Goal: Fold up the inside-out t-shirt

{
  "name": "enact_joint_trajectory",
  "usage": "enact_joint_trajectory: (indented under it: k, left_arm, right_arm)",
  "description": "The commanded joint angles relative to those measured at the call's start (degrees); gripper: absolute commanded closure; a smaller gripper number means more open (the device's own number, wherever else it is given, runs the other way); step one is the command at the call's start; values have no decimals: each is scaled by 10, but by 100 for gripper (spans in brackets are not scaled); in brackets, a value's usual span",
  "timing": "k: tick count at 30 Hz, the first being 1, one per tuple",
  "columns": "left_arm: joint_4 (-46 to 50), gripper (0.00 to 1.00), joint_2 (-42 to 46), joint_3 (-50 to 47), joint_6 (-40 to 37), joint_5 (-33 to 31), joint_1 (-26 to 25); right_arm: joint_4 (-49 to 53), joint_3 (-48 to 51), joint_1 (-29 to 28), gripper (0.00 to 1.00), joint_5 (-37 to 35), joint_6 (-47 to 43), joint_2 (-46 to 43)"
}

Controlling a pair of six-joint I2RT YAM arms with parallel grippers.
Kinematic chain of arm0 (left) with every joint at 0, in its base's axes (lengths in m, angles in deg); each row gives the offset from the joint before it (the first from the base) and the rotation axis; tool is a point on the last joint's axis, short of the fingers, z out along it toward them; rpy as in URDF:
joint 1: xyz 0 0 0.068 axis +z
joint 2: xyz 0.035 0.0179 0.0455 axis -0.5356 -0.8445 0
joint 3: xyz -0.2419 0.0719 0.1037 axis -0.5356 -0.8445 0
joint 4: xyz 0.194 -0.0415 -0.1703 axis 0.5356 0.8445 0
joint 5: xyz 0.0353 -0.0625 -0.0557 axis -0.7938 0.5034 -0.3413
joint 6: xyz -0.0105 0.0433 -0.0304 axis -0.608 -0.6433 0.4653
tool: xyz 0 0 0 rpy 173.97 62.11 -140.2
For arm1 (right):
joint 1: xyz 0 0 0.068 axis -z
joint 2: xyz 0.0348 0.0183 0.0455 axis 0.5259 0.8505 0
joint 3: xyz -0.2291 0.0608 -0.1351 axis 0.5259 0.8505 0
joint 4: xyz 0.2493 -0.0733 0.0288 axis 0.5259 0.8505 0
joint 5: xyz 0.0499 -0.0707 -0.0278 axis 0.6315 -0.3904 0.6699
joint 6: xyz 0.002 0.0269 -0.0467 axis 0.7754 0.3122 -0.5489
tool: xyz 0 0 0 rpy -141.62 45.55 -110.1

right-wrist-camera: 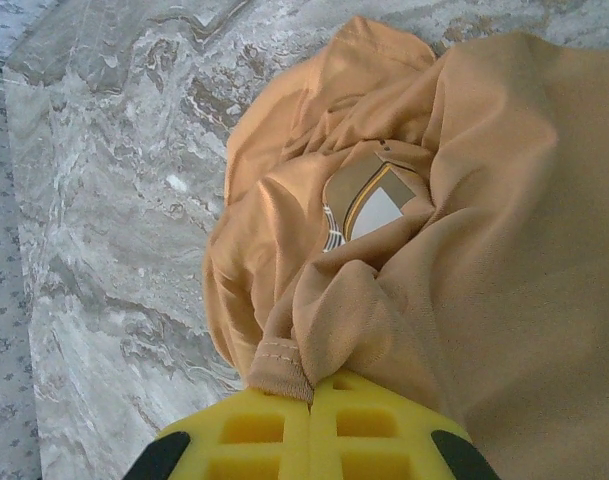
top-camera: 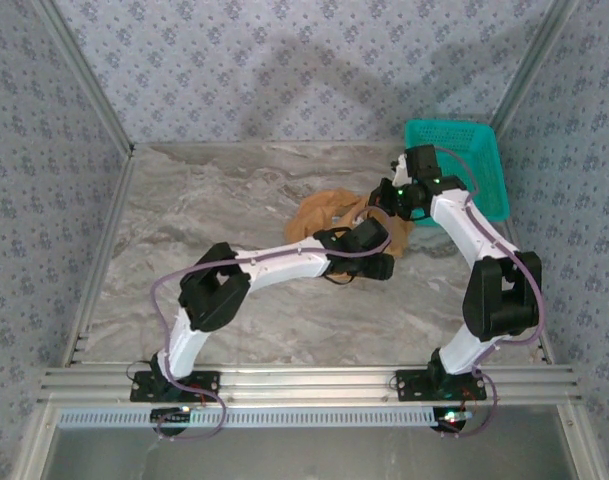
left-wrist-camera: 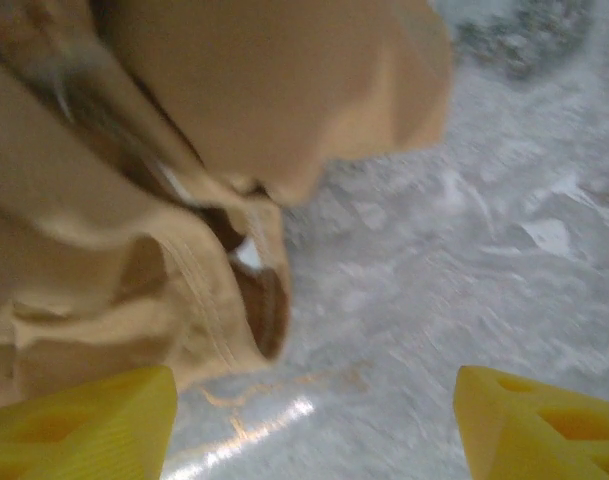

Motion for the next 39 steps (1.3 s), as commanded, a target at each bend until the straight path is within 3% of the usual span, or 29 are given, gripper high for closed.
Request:
enact_joint_trajectory:
  k: [1,8,12,13,20,27,33,39]
  left_arm:
    - [99,31,-60,53,4,-38,4]
    - [128,48,-96,71,-9,-45,9]
    - [163,98,-82,80,-29,-42,20]
    - [177,100,-70,84,-37,-48,22]
    - [275,100,118,143,-134,-45,66]
    - [230,100,288,98,-145,80,214]
    - [152,100,330,-32,-96,185,304]
    - [107,100,332,-93,-84,198,331]
  right_arm:
    - [-1,12,7,100,1,4,-15]
    - [-9,17,21,100,13,8,-18]
    - [-10,20,26,100,16,7,-20]
    - [-7,20,29,100,16,4,-20]
    - [49,21,62,100,-6,-45,-23]
    - [69,32,71,100,-2,-53,-20]
    - [81,23,62,100,5,-60,-7]
    - [91,-5,42,100,6,-57,5]
